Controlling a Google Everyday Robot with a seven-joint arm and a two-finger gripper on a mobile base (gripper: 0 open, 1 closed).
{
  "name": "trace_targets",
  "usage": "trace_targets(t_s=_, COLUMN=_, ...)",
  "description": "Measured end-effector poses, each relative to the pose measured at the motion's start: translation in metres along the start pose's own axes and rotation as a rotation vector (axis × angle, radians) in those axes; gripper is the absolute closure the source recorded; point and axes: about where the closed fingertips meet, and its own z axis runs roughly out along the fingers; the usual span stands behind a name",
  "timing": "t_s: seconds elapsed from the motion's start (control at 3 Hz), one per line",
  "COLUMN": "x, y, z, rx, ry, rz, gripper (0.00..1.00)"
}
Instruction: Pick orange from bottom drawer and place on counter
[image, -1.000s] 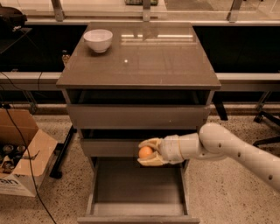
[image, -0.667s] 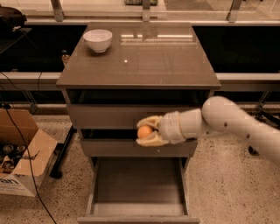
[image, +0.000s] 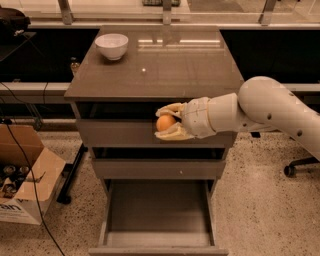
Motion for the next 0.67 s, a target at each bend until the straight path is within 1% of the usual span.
trace_targets(t_s=0.33, x=-0.004, y=-0.008, z=-0.002, rx=0.004, ry=0.041, rz=-0.022, gripper=1.0)
trace_targets(t_s=0.67, x=-0.014, y=-0.047, z=-0.01, rx=0.04, ry=0.065, rz=-0.081, gripper=1.0)
